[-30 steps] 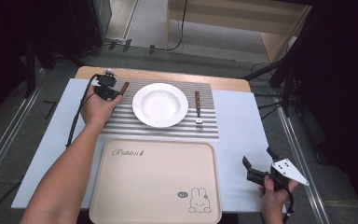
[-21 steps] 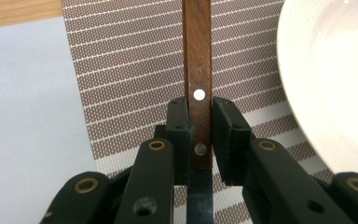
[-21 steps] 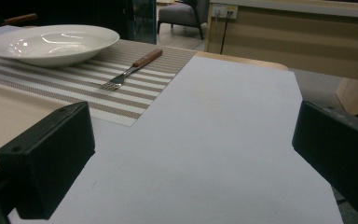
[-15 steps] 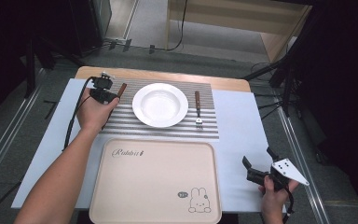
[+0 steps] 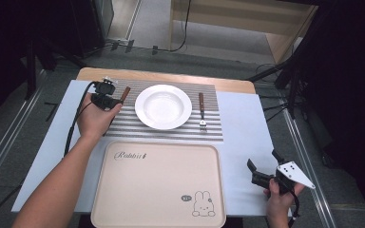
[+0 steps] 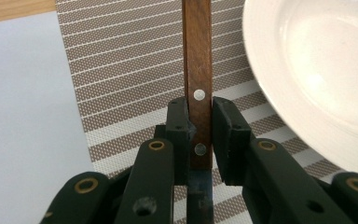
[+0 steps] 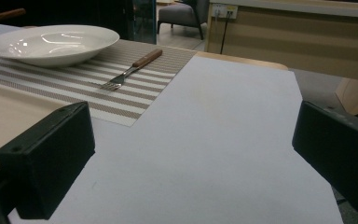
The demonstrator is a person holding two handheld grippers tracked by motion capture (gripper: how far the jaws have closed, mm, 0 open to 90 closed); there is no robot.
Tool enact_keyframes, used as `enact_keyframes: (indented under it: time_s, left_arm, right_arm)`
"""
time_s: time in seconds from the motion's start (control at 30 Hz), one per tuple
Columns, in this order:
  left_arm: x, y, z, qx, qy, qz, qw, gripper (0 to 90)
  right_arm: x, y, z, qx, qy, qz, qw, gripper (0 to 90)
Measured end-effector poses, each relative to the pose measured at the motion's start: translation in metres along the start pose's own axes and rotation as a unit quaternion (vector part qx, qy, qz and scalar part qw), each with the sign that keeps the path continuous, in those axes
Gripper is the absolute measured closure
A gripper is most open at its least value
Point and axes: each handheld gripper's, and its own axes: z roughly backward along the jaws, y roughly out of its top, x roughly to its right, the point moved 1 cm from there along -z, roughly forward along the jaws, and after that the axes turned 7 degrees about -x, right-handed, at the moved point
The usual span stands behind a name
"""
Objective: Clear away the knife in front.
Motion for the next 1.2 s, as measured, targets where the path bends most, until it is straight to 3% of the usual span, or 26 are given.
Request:
enact_keyframes:
  time_s: [0.17,0.77,1.2]
  left_arm:
    - [0.010,-0.008,0.007,0.000,-0.007,-0.016,0.9998,76.0]
    - [0.023,-0.036,0.024,0.009,-0.040,-0.011,0.9991,76.0]
    - [0.038,-0.057,0.037,0.010,-0.059,-0.023,0.9979,76.0]
  right_arm:
    - [0.000,0.000,0.000,0.000,0.000,-0.001,1.0000,0.0]
    - [0.000,0.000,0.000,0.000,0.001,0.000,1.0000,0.0]
    - [0.000,0.000,0.000,0.000,0.001,0.001,1.0000,0.0]
